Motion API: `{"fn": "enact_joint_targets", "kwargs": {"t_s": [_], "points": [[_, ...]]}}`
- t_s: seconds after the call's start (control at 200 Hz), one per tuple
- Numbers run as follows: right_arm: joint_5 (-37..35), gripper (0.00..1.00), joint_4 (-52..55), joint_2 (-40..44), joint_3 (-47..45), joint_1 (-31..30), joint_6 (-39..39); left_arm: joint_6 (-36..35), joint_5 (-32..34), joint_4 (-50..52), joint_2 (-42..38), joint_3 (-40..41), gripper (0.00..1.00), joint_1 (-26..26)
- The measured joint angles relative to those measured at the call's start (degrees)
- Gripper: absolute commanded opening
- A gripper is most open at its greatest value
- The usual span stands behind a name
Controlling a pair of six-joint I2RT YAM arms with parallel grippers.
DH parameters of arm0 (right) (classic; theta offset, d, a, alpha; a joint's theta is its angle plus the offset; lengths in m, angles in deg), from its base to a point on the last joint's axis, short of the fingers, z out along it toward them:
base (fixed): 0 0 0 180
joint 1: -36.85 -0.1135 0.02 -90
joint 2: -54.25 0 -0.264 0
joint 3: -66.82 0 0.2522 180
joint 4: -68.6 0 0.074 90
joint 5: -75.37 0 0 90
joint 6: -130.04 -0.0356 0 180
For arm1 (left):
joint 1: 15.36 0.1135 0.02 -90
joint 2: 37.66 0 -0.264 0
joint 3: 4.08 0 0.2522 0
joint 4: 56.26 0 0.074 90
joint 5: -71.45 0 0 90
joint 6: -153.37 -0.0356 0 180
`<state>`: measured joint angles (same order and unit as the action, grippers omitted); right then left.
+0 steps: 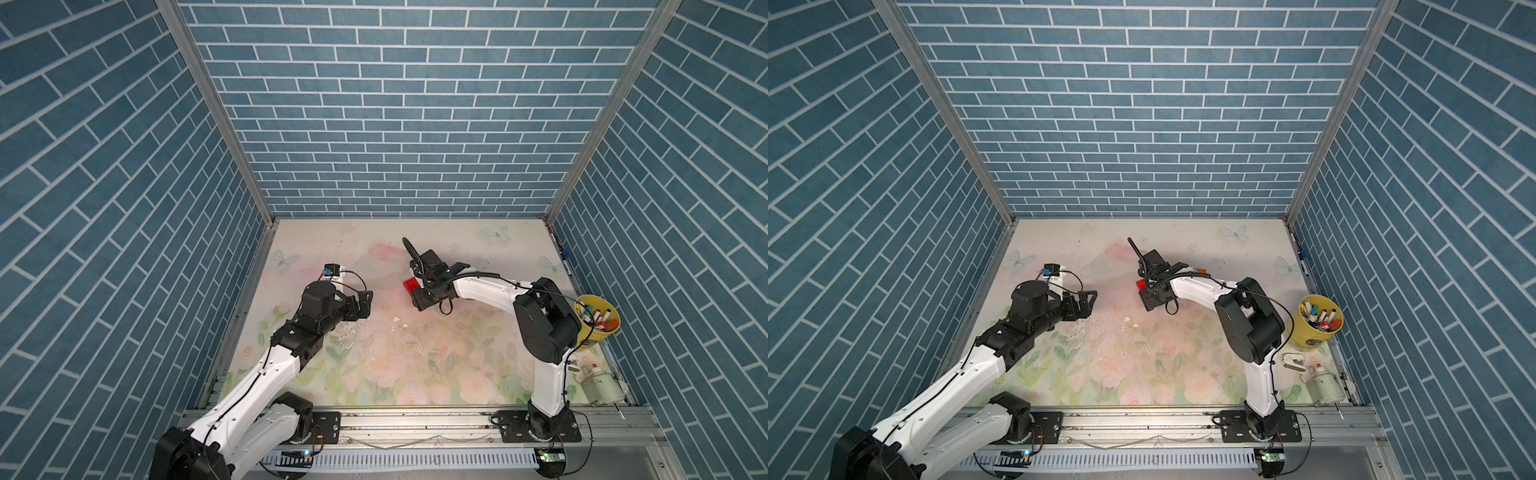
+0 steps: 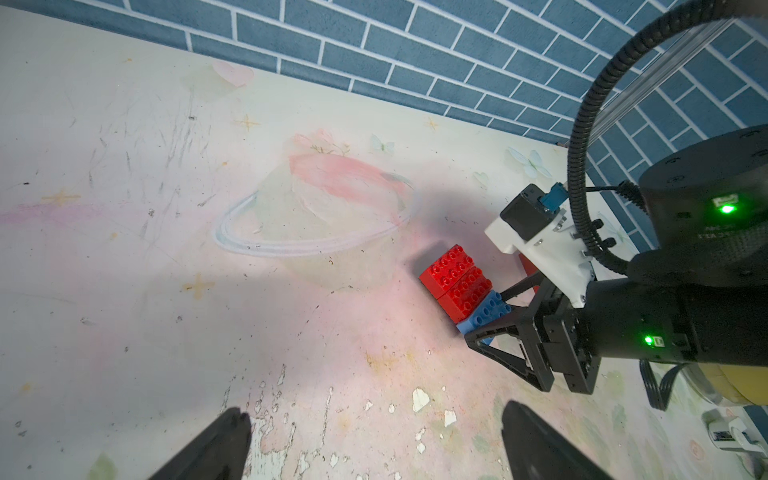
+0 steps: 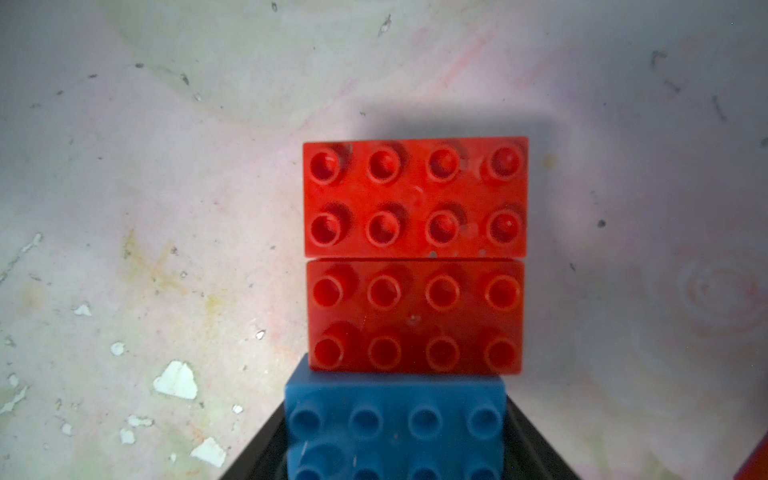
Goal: Assemble a rectangle with lego
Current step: Assemble the lego brick with the lego brick.
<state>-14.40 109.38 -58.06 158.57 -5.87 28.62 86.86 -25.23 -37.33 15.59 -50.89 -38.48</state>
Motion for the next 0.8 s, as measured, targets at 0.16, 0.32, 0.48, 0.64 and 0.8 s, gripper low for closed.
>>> {"fn": "enact_joint_targets", "kwargs": {"t_s": [0.16, 0.32, 0.48, 0.64, 0.8], "points": [[-1.1, 0.40, -0.3, 0.4, -0.6, 0.1, 1.0, 0.0, 0.0, 0.0, 0.0, 0.0, 1.00, 0.0], [-1.7, 0.40, -0.8, 0.5, -1.4, 0.1, 1.4, 0.0, 0.0, 0.0, 0.0, 0.0, 1.00, 0.0], [-1.7, 0.40, -0.9, 0.5, -1.4, 0.1, 1.4, 0.0, 0.0, -0.1, 0.0, 0.0, 1.00, 0.0], [-1.7, 0.40, 0.1, -0.5, -0.1, 0.1, 1.4, 0.0, -0.1, -0.2, 0.0, 0.0, 1.00, 0.1], [-2.6, 0.39, 5.0, -3.7, 4.7, 0.0, 1.4, 0.0, -0.1, -0.2, 0.0, 0.0, 1.00, 0.1]]}}
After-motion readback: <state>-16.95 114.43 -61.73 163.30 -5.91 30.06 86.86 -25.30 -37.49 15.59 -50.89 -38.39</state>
